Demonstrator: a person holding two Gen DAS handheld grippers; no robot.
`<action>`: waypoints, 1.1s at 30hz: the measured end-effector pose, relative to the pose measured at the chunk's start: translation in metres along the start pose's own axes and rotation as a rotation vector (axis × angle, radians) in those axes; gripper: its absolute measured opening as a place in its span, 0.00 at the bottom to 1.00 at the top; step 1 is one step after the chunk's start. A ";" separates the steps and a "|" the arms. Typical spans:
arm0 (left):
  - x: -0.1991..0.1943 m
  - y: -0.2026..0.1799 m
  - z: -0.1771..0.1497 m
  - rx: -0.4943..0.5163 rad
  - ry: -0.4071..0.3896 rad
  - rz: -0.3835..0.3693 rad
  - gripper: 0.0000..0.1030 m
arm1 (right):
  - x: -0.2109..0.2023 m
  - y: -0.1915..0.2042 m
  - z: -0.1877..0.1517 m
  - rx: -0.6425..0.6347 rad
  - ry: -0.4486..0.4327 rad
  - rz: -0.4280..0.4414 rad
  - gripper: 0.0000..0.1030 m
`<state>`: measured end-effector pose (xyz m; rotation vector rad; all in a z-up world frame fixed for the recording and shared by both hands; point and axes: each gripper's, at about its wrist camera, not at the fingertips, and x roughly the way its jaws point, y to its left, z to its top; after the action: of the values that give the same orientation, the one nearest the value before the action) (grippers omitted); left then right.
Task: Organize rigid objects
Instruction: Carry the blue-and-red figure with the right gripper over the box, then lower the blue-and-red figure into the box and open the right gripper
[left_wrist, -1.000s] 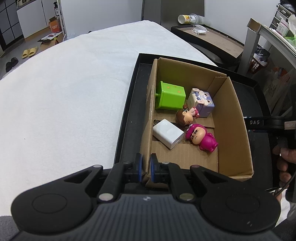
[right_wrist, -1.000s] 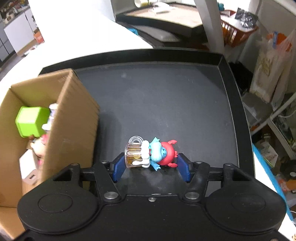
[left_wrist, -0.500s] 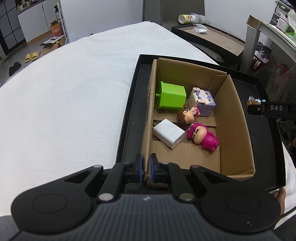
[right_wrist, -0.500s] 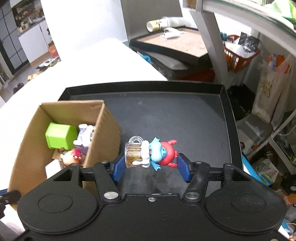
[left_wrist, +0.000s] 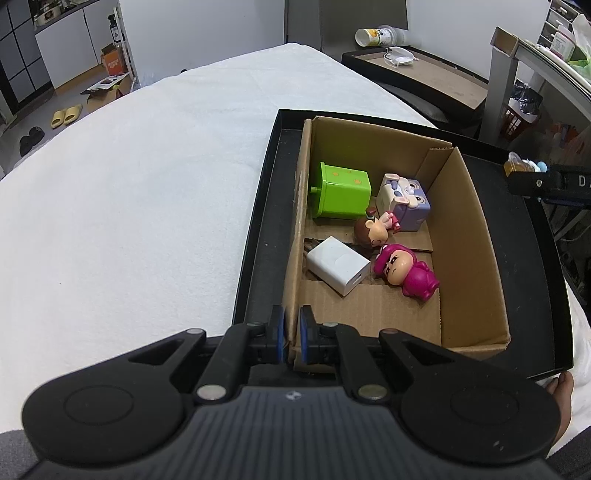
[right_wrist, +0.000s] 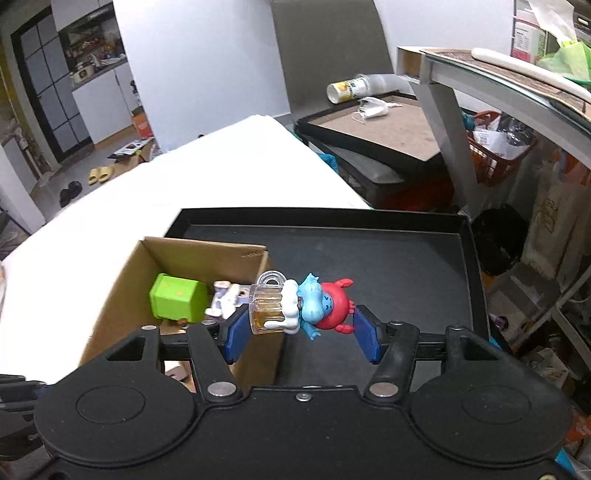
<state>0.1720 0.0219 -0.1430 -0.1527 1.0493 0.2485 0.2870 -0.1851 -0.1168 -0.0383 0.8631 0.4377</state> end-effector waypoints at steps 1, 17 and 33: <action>0.000 0.000 0.000 0.000 0.000 0.000 0.08 | -0.001 0.003 0.000 -0.007 -0.004 0.002 0.56; 0.000 0.005 -0.001 -0.012 -0.002 -0.023 0.08 | 0.002 0.041 0.003 -0.072 -0.015 0.118 0.56; 0.004 0.010 0.001 -0.011 0.005 -0.051 0.08 | 0.020 0.075 -0.007 -0.179 0.054 0.122 0.56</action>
<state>0.1721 0.0325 -0.1458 -0.1898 1.0478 0.2079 0.2643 -0.1110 -0.1259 -0.1636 0.8807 0.6298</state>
